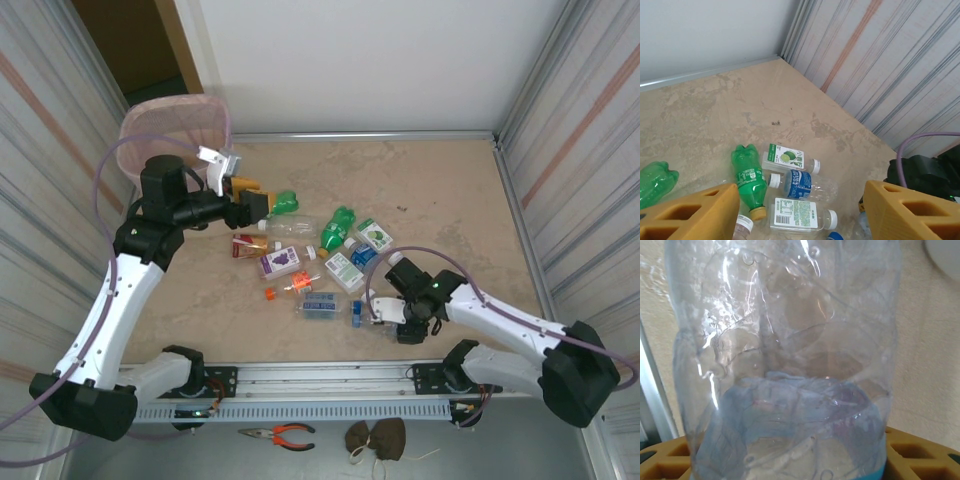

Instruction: Put the plastic bottles in the bin

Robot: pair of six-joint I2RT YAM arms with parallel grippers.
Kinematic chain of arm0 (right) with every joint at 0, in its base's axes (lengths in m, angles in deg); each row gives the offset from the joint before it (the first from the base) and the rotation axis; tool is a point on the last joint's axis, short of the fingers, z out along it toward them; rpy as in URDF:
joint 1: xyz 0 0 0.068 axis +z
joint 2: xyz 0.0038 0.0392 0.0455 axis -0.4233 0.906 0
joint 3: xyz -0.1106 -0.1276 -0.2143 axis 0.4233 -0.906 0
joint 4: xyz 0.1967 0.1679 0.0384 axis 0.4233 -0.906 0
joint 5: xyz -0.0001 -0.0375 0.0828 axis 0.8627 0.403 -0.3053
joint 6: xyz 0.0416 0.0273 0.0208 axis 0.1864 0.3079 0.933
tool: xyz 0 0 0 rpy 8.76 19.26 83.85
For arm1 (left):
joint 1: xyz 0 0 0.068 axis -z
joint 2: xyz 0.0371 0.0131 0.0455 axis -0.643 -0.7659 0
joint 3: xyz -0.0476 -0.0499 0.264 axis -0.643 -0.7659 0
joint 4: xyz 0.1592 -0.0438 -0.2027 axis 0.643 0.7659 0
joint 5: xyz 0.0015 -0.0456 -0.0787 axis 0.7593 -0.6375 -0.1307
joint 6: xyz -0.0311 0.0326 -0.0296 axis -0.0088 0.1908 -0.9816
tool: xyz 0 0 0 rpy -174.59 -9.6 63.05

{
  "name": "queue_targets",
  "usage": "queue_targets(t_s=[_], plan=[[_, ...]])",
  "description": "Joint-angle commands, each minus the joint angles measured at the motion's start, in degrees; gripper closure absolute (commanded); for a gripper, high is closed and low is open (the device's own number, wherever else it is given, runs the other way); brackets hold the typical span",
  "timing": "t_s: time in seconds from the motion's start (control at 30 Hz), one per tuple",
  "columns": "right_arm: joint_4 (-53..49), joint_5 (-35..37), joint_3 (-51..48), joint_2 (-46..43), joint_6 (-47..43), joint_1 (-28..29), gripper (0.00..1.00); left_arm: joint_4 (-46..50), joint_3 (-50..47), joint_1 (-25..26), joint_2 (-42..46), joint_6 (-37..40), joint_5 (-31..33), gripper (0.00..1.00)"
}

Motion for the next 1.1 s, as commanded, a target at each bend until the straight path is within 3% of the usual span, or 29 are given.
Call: queue_targets(t_s=[0.0, 0.3, 0.6, 0.83, 1.07], plan=[[-3.74, -1.44, 3.10, -5.55, 1.85, 0.03, 0.43, -2.45, 1.74, 0.22, 1.57, -1.66, 0.91, 0.34], [2.41, -7.12, 9.49, -11.67, 15.31, -1.01, 0.41, -9.05, -0.34, 2.94, 2.35, -4.58, 2.31, 0.34], [15.72, -9.35, 18.27, -5.07, 38.08, -1.04, 0.39, -16.97, -0.68, 7.83, 0.63, -5.59, -0.14, 0.33], [33.08, -11.20, 22.51, 0.48, 52.54, -1.02, 0.39, -21.86, -1.31, 10.86, -0.23, -6.62, -0.62, 0.26], [48.01, -12.39, 24.07, 3.96, 53.25, 1.33, 0.41, -22.80, 2.59, 13.47, -4.17, -8.73, -1.46, 0.24]])
